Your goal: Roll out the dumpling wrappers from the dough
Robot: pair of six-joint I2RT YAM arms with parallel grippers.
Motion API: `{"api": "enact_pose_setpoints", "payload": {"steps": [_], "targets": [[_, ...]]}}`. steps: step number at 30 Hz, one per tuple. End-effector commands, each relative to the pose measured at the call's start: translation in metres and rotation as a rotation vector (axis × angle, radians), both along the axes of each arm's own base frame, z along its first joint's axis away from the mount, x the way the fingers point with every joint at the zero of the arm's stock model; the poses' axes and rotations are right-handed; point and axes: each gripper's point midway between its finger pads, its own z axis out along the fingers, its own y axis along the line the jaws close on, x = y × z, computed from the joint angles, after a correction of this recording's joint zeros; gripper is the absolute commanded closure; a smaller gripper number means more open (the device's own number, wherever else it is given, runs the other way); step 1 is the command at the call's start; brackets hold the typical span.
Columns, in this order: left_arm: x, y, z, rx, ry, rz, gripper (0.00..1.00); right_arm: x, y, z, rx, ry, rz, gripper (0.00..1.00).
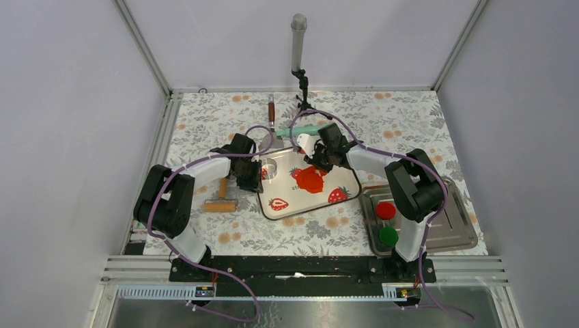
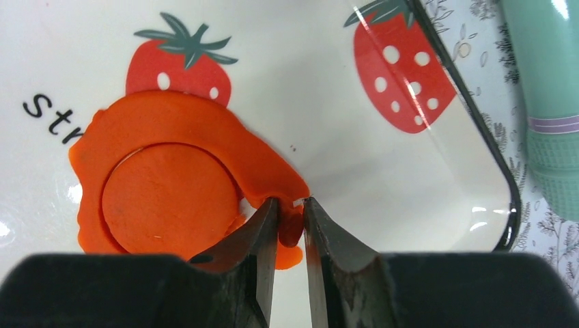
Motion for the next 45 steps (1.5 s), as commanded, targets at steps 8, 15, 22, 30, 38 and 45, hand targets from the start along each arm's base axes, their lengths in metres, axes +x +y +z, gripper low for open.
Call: {"api": "enact_pose_setpoints", "payload": {"steps": [8, 15, 22, 30, 38, 45], "targets": [[-0.027, 0.006, -0.018, 0.062, 0.062, -0.112, 1.0, 0.025, 0.017, 0.058, 0.11, -0.12, -0.071, 0.72], [-0.026, 0.006, -0.017, 0.06, 0.058, -0.112, 1.0, 0.007, 0.016, 0.064, 0.127, -0.017, -0.101, 0.67], [-0.026, 0.005, -0.014, 0.05, 0.047, -0.115, 1.0, -0.009, 0.015, 0.066, 0.138, 0.11, -0.099, 0.63], [-0.017, -0.001, -0.005, 0.023, 0.012, -0.118, 1.0, -0.031, 0.037, 0.09, 0.273, 0.215, -0.045, 0.64], [-0.011, -0.004, 0.005, -0.035, -0.002, -0.091, 1.0, -0.038, 0.049, 0.097, 0.336, 0.309, -0.09, 0.61], [-0.01, -0.002, 0.009, -0.051, -0.016, -0.08, 1.0, -0.025, 0.015, 0.08, 0.273, 0.359, -0.454, 0.44]]}}
